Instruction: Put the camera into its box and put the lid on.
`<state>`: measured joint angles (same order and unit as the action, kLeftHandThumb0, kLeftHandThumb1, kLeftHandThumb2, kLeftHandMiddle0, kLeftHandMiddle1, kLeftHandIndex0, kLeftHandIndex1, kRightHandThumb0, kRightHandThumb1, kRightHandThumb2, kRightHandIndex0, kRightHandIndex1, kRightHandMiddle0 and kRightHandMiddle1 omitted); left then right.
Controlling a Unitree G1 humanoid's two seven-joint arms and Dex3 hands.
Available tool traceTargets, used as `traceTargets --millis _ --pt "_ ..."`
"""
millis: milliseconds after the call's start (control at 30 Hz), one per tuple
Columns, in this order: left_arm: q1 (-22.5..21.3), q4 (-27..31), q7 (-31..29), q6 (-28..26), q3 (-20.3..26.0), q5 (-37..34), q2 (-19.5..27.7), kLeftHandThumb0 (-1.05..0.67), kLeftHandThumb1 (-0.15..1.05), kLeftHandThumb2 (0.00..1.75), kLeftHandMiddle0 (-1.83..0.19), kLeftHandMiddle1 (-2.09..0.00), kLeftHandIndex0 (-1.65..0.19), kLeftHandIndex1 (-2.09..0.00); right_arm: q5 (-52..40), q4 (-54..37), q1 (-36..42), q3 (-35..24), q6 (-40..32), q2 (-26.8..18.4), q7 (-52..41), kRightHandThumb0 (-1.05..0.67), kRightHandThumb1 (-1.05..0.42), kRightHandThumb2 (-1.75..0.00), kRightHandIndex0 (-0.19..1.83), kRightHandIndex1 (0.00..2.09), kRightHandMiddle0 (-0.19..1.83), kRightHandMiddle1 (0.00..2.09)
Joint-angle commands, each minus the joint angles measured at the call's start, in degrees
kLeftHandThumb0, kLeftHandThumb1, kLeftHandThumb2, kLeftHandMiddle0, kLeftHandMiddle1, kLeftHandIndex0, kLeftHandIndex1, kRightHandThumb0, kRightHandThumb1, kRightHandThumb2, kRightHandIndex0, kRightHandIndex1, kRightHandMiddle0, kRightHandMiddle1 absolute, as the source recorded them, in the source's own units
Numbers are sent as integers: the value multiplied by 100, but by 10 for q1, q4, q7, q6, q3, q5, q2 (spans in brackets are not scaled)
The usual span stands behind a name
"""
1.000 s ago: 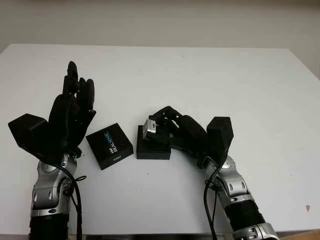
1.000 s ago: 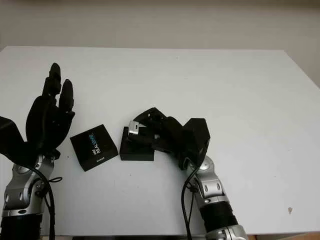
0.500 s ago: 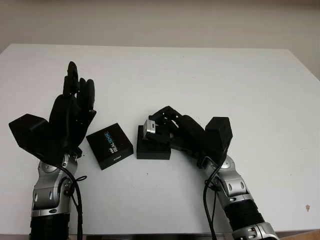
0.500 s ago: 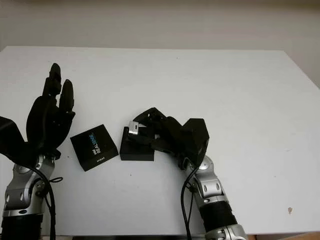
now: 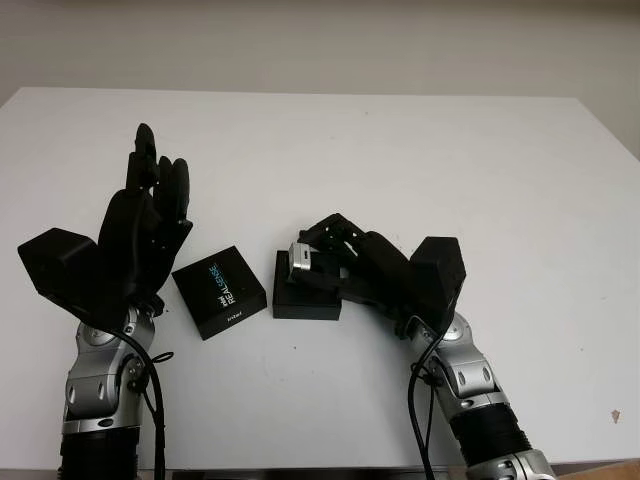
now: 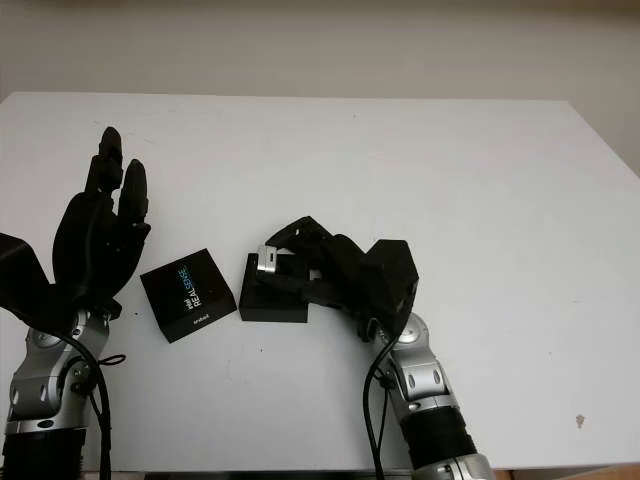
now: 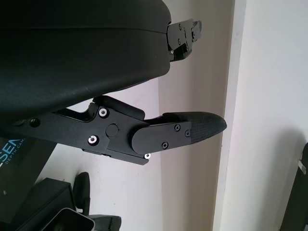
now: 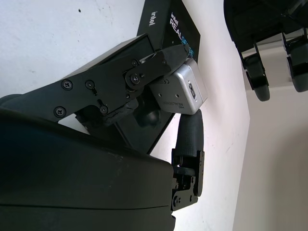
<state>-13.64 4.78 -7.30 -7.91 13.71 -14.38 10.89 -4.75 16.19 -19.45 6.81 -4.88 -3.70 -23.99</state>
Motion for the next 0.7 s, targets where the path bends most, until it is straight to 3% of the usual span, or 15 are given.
traceTargets --millis 0,367,533,633,667 --pt "1 6 1 6 0 1 0 -59 105 51 19 0 19 0 2 -10 12 8 -4 -3 -5 -42 -102 -5 -2 54 25 176" --pt "2 9 -3 4 -5 4 2 -58 105 53 19 0 19 0 27 -8 19 23 32 -14 -7 -42 -102 -6 3 52 24 178" --pt "2 10 1 2 -7 8 2 -59 105 53 19 0 19 0 99 4 17 52 90 -32 26 -46 -102 -5 5 55 25 174" --pt "3 10 0 4 -7 9 2 -59 105 53 19 0 19 0 140 -1 16 67 88 -42 44 -48 -102 -5 -2 68 25 173" --pt "4 10 0 4 -7 9 2 -59 105 53 19 0 19 0 154 -7 17 72 84 -47 48 -46 -101 -5 -6 70 17 167"
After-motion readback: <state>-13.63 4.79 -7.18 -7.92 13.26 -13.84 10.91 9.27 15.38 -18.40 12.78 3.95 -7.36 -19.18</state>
